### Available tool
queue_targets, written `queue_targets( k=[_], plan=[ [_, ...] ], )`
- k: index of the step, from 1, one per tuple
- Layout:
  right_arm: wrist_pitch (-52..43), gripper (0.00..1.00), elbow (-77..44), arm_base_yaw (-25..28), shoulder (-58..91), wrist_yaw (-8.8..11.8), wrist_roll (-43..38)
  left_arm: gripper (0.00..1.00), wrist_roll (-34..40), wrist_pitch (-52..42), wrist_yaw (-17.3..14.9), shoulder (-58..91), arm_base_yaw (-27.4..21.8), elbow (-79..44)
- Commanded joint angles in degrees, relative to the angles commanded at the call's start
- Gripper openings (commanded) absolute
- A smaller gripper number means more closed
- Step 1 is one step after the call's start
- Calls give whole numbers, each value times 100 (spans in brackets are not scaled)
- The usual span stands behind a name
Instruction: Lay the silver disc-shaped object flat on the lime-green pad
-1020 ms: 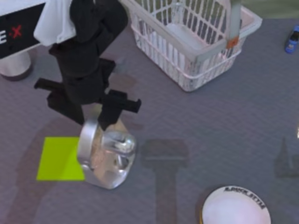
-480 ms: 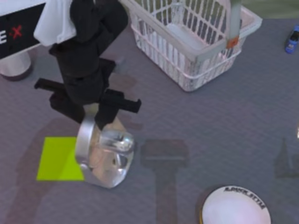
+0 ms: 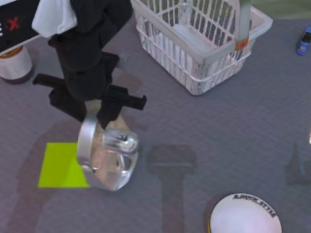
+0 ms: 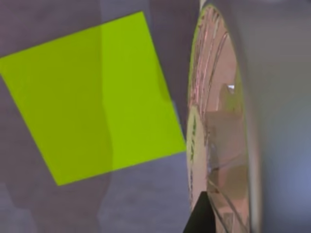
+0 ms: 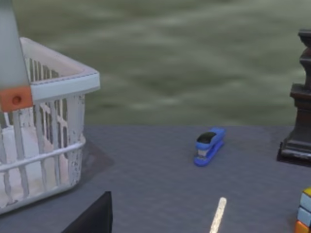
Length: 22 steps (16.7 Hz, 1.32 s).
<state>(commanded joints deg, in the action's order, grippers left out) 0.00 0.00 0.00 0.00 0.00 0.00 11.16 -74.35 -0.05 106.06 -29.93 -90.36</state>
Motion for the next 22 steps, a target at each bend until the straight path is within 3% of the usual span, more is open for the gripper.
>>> queue_targets(
  k=[5,10,13,17,22],
  plan=[
    [0,100,0,0,0,0,0,0,6,-734,-2,-13,71,-722],
    [0,100,0,0,0,0,0,0,2,-744,0,-9,44,-731],
    [0,100,0,0,0,0,0,0,372,-772,0,-15,78,-670],
    [0,100,0,0,0,0,0,0,1714,-816,-4,-83,220,-520],
    [0,100,0,0,0,0,0,0,4443,-803,-11,-316,504,-209]
  ],
)
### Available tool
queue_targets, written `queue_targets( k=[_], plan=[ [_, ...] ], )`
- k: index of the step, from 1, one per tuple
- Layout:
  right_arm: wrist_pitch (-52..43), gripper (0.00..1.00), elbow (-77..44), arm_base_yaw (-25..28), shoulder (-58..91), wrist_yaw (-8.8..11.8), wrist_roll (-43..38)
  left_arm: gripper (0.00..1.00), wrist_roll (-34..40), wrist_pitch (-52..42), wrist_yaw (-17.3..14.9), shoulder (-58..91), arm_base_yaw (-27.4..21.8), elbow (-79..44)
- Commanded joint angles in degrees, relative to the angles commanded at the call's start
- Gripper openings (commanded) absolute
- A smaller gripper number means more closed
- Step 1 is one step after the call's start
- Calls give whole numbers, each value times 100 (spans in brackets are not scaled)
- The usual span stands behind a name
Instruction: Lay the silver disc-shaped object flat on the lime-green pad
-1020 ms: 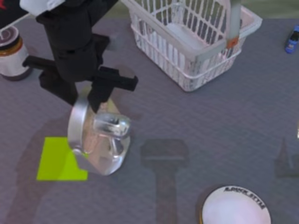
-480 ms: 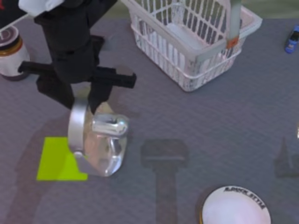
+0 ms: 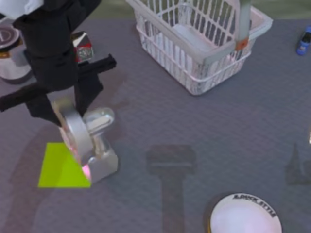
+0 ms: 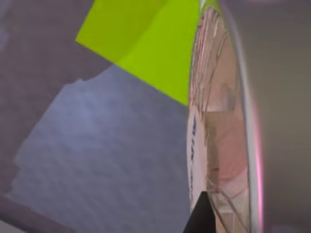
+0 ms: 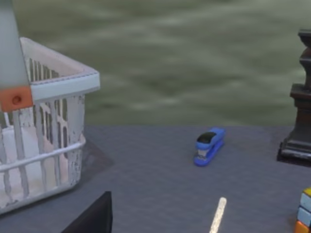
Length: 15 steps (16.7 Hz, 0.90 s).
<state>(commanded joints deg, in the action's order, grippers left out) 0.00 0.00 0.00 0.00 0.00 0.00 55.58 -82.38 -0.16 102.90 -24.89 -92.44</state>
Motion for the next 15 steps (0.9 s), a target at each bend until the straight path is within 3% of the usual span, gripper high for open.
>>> queue_targets(
  k=[5,8,11,15],
  plan=[
    [0,100,0,0,0,0,0,0,2881,112,-7,-378,335,486],
    [0,100,0,0,0,0,0,0,4195,209,-12,-618,513,766],
    [0,100,0,0,0,0,0,0,4967,291,-19,-799,636,947],
    [0,100,0,0,0,0,0,0,5193,320,-21,-858,675,1001]
  ],
)
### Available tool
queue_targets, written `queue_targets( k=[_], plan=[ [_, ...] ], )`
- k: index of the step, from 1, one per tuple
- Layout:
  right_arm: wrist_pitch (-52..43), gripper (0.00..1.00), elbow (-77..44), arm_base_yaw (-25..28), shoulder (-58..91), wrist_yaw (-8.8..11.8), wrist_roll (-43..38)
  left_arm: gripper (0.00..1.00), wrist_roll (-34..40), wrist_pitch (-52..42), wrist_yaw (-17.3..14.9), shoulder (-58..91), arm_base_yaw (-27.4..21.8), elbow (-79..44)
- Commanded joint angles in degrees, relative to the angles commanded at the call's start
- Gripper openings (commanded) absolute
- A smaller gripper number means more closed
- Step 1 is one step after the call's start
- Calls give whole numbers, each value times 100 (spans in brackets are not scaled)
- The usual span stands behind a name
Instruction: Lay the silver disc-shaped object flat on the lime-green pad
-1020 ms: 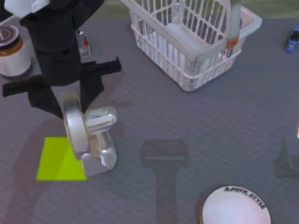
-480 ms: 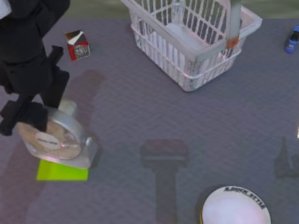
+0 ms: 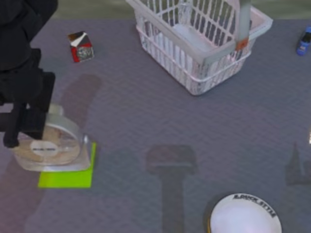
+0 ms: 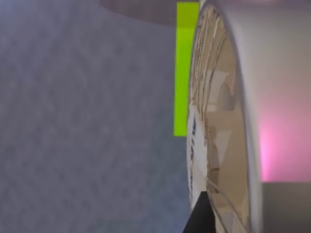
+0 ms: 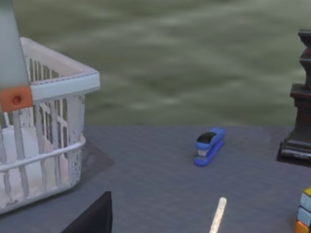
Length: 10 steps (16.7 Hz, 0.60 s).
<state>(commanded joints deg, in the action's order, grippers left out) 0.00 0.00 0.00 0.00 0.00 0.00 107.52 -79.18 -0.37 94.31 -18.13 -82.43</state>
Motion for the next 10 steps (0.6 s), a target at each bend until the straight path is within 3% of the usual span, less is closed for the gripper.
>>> queue_targets(
  k=[4,10],
  plan=[
    [0,100,0,0,0,0,0,0,-20,12,1,26,-30,3],
    [0,100,0,0,0,0,0,0,-26,745,1,88,21,653]
  ],
)
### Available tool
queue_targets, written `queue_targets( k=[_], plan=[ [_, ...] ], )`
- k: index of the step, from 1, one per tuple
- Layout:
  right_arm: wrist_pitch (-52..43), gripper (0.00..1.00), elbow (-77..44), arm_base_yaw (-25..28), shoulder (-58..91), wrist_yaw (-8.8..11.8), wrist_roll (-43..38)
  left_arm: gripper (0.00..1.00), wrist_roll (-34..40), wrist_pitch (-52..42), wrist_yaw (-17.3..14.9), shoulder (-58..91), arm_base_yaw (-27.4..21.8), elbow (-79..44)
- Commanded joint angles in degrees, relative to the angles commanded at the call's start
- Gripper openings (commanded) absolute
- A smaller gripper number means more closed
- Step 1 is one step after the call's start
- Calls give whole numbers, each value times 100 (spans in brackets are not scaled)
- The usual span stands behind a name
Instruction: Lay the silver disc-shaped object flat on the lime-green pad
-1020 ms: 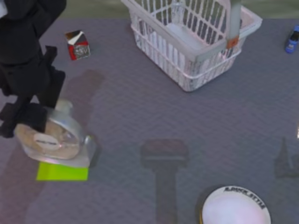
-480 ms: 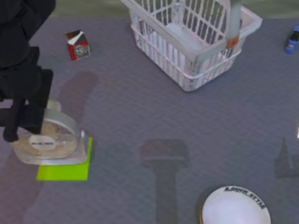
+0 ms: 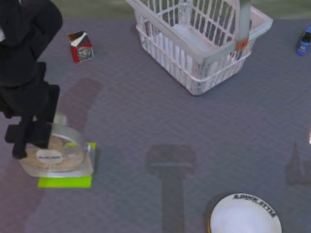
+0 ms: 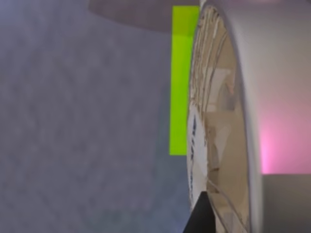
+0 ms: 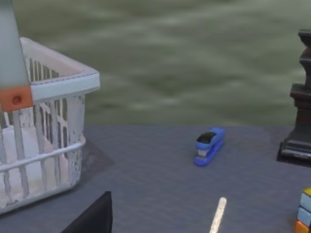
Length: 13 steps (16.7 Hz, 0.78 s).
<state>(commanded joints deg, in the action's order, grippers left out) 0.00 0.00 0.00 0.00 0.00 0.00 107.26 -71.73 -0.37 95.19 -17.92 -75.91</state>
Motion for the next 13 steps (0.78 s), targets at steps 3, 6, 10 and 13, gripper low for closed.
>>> queue_targets(
  k=[3,6,10,13],
  plan=[
    [0,100,0,0,0,0,0,0,0,37,0,5,3,37],
    [0,100,0,0,0,0,0,15,0,37,0,5,3,37],
    [0,100,0,0,0,0,0,45,0,37,0,5,3,37],
    [0,100,0,0,0,0,0,68,0,37,0,5,3,37]
  ],
)
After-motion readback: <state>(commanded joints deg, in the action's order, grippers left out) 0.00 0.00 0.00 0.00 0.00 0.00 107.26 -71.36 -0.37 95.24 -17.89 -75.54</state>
